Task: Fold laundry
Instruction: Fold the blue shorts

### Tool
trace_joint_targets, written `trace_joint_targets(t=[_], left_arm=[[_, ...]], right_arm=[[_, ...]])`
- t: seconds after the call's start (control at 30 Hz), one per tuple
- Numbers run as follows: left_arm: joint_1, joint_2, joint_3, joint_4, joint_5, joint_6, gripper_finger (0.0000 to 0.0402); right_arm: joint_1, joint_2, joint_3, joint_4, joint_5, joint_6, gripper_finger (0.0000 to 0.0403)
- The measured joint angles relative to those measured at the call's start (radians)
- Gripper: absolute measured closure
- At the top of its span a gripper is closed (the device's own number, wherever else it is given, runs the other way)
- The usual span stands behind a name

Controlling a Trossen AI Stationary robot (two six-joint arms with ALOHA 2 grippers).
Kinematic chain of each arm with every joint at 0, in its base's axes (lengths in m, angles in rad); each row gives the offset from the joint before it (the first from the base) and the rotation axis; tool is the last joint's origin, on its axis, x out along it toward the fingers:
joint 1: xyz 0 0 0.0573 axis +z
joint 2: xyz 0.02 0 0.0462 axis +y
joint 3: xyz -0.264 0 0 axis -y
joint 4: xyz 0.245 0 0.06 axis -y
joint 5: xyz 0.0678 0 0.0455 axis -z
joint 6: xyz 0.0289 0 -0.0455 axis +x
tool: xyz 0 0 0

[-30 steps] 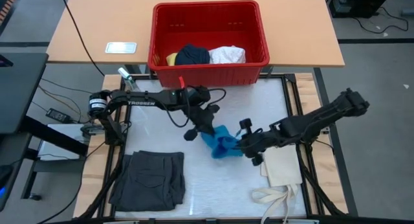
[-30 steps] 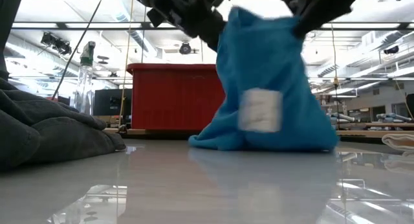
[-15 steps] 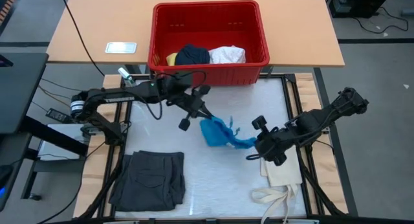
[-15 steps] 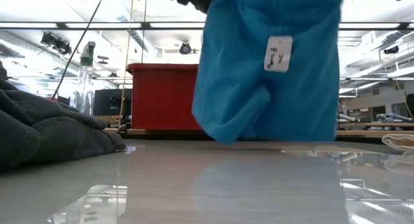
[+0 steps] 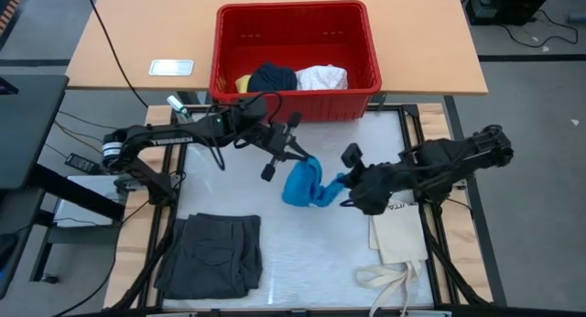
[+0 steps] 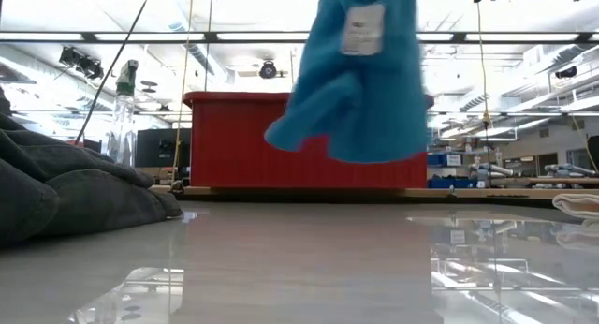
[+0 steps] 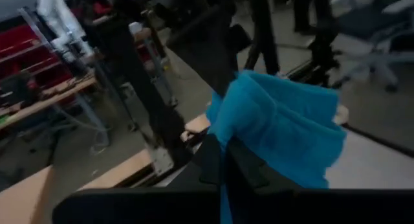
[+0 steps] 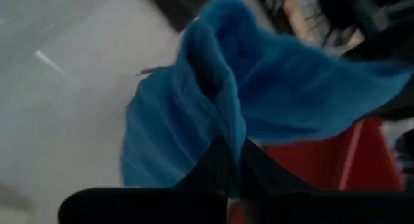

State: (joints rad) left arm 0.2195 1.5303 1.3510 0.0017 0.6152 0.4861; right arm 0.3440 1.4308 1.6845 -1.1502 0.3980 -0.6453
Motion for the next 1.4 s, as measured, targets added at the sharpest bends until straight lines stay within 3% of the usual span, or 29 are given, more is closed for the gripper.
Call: trace_joint_targets(t=[0.13, 0.57, 1.1, 1.4], left_arm=[[-0.007, 0.033, 0.0, 0.041, 0.057, -0.059, 0.0395], [-0.024, 0.077, 0.0, 0.056, 0.064, -0.124, 0.0395], [-0.052, 0.076, 0.0, 0.062, 0.065, -0.157, 0.0395], [-0.053, 0.076, 0.0, 0.07, 0.097, -0.162, 0.0395]], right_arm=[[-0.032, 0.013, 0.016, 0.099, -0.002, -0.075, 0.0385], [-0.073, 0.032, 0.017, 0.196, -0.023, -0.115, 0.0364], [-0.072, 0.067, 0.016, 0.27, 0.062, -0.116, 0.024], [-0.072, 0.084, 0.016, 0.301, 0.052, -0.093, 0.0206]])
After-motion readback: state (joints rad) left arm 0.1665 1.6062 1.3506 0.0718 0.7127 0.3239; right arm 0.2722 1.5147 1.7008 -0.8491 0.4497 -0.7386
